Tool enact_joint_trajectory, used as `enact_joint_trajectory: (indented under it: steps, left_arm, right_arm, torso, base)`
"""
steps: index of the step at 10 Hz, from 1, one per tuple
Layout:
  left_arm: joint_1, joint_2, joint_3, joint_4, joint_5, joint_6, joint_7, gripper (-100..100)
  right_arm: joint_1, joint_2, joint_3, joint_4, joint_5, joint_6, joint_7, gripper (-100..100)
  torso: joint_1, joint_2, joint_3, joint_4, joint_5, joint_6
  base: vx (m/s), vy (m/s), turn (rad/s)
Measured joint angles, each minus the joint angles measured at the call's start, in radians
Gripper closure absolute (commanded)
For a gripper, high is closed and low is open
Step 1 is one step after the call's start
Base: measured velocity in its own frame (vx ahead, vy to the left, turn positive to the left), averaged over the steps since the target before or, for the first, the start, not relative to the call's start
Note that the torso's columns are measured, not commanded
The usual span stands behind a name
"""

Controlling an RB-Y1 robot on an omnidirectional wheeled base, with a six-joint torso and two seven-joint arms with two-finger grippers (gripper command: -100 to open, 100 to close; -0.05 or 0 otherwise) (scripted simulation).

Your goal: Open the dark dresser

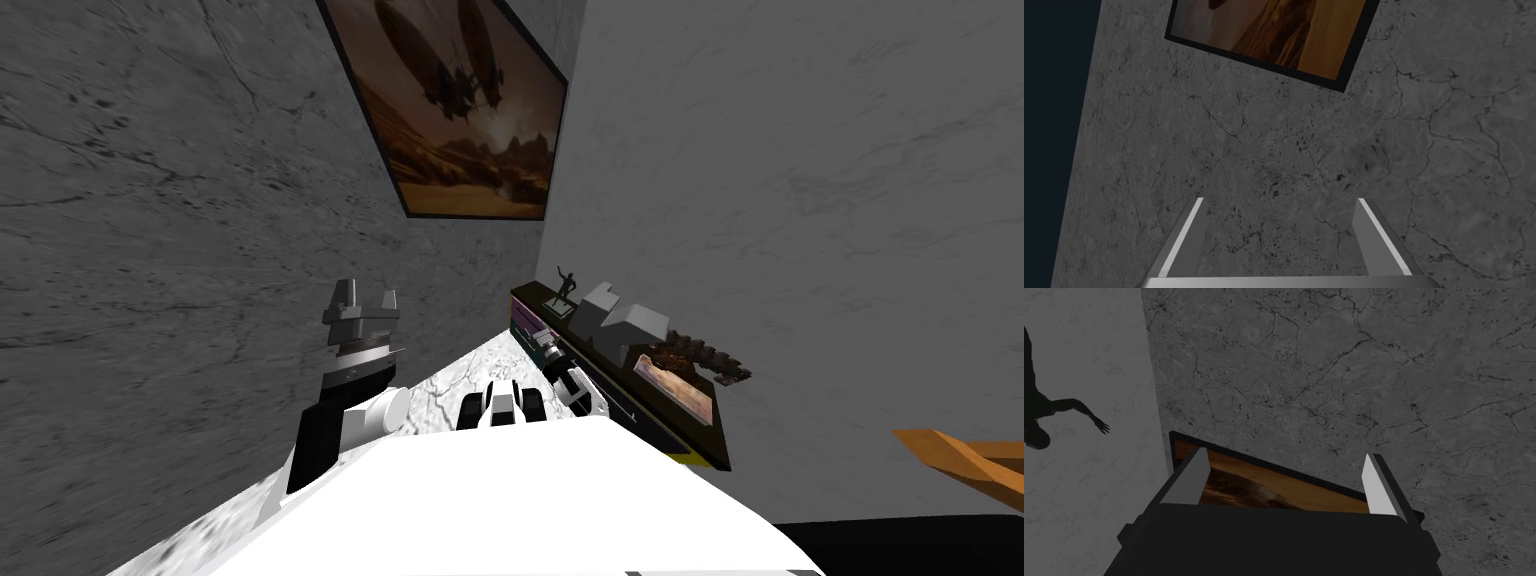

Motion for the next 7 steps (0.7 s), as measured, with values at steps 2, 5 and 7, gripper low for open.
enact_joint_trajectory:
  steps: [2,5,7]
  left_arm:
    - [0.0,0.0,0.0,0.0,0.0,0.0,0.0,0]
    - [0.0,0.0,0.0,0.0,0.0,0.0,0.0,0]
    - [0.0,0.0,0.0,0.0,0.0,0.0,0.0,0]
  right_arm:
    - [-0.023,-0.007,0.015,0.052,0.022,0.003,0.059,-100]
    - [-0.059,-0.016,0.046,0.129,0.06,0.022,0.149,-100]
    - [-0.078,-0.025,0.064,0.169,0.082,0.035,0.205,-100]
  torso:
    - [0.0,0.001,0.0,0.0,0.0,0.0]
    - [-0.001,0.001,0.001,0.0,0.0,0.0]
    - [0.0,0.0,0.0,0.0,0.0,-0.001]
  base:
    - [0.056,-0.036,0.057]
    - [0.043,-0.039,0.044]
    - [0.046,-0.037,0.054]
